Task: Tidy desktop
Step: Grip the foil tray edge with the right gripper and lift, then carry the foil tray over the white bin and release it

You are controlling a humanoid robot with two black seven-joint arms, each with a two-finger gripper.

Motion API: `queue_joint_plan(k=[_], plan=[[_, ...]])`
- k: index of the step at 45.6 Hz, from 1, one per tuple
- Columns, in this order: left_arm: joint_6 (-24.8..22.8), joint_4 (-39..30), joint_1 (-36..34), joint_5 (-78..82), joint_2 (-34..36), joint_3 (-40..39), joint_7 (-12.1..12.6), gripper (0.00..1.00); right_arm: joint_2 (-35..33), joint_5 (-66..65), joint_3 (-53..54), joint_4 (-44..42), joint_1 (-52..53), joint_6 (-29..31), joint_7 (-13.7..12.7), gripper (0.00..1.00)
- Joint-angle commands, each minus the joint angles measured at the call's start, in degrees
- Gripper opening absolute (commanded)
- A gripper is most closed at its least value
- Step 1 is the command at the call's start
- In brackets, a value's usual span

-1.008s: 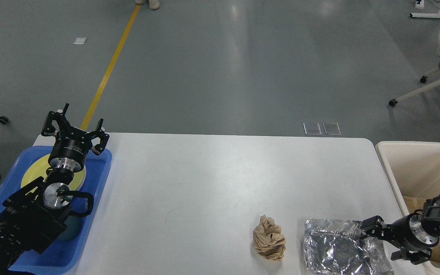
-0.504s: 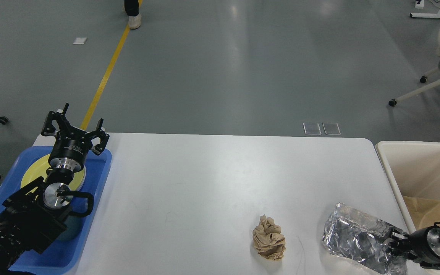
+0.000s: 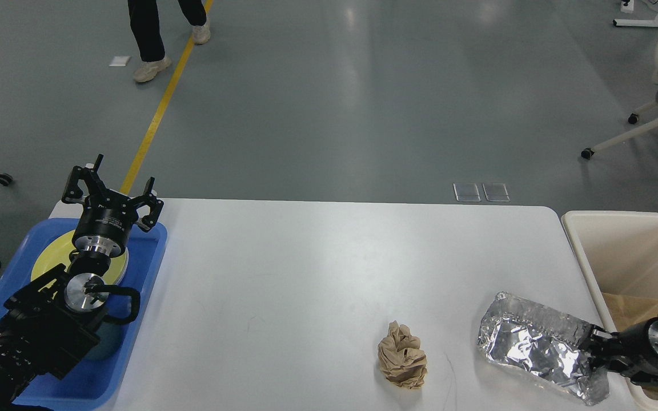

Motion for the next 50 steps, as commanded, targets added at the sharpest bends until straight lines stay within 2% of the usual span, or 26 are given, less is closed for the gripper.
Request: queue_joint_plan(k=[1, 8, 23, 28, 38, 47, 50], plan=[[0.00, 0.00, 0.00, 0.00, -0.07, 0.00, 0.01, 0.97, -0.55, -0.05, -3.28, 1.46, 7.04, 10.48, 0.08, 0.00], [0.00, 0.00, 0.00, 0.00, 0.01, 0.00, 0.01, 0.97, -0.55, -0.05, -6.18, 3.22, 16.09, 23.22, -0.01, 0.00], [0.00, 0.00, 0.00, 0.00, 0.01, 0.00, 0.01, 0.97, -0.02, -0.05, -13.39, 4.80, 38.94, 23.22, -0.01, 0.00], [0.00, 0.00, 0.00, 0.00, 0.01, 0.00, 0.01, 0.97, 0.24, -1.45, -14.36, 3.75, 43.17, 23.22, -0.01, 0.00], [0.00, 0.00, 0.00, 0.00, 0.01, 0.00, 0.01, 0.97, -0.37, -7.08, -14.45, -6.52, 44.58, 23.22, -0.01, 0.00], [0.00, 0.00, 0.00, 0.00, 0.01, 0.00, 0.01, 0.97, -5.38, -8.49, -13.57, -15.32, 41.07, 23.22, -0.01, 0.00], [0.00, 0.00, 0.00, 0.00, 0.01, 0.00, 0.01, 0.97, -6.87, -8.14, -13.14, -17.25, 38.97, 19.31, -0.01, 0.00]])
